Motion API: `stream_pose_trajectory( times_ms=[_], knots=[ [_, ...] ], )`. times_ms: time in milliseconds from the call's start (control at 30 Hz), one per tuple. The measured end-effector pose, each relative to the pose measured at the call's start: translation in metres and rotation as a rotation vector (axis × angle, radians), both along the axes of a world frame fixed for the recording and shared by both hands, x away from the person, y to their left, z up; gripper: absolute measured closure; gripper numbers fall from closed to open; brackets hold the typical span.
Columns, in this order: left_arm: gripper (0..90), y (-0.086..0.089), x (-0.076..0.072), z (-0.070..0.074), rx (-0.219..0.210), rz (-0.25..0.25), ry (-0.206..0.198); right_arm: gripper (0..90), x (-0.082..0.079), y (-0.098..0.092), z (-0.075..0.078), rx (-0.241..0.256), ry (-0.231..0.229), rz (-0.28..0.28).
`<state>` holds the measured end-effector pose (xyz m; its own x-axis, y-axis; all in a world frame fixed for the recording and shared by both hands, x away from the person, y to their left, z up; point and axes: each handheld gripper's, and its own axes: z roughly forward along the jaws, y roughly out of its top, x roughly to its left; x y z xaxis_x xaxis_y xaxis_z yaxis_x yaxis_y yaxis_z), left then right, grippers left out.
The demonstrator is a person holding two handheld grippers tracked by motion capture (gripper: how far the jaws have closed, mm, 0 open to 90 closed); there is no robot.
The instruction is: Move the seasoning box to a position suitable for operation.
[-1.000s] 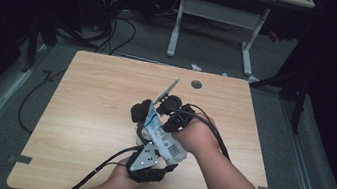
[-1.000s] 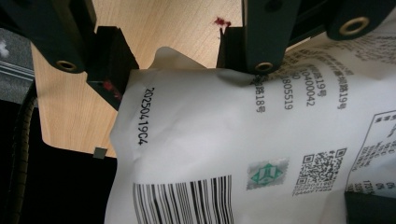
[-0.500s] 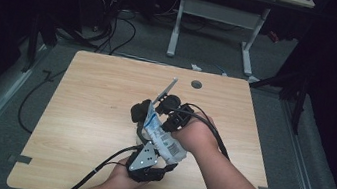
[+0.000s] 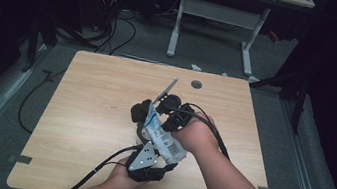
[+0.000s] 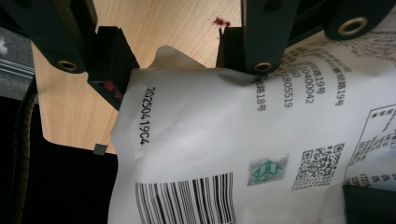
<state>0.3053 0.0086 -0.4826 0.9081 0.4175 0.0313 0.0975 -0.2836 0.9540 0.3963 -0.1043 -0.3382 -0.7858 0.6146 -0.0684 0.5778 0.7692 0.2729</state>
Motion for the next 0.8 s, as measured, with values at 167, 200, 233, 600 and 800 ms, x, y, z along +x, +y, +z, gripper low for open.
stream_pose_trajectory(
  times_ms=[167,200,233,600,800],
  knots=[
    [53.6,-0.0003,0.001,-0.0015,0.007,-0.005,-0.006,89.4,-0.0009,-0.0011,0.0008,-0.003,-0.003,-0.004],
    [53.6,-0.0005,0.001,-0.0018,0.008,-0.006,-0.006,89.5,-0.001,-0.0014,0.001,-0.006,-0.004,-0.005],
    [53.6,-0.0006,0.0011,-0.0018,0.007,-0.007,-0.005,89.5,-0.0011,-0.0016,0.001,-0.01,-0.004,-0.005],
    [53.6,-0.0012,0.0006,-0.0013,0.006,-0.02,0.003,89.4,-0.0011,-0.0023,-0.0007,-0.011,0.004,-0.013],
    [53.6,-0.0014,0.0002,-0.001,0.009,-0.024,0.002,89.5,-0.0013,-0.0029,-0.0014,-0.012,0.006,-0.012]
  ],
)
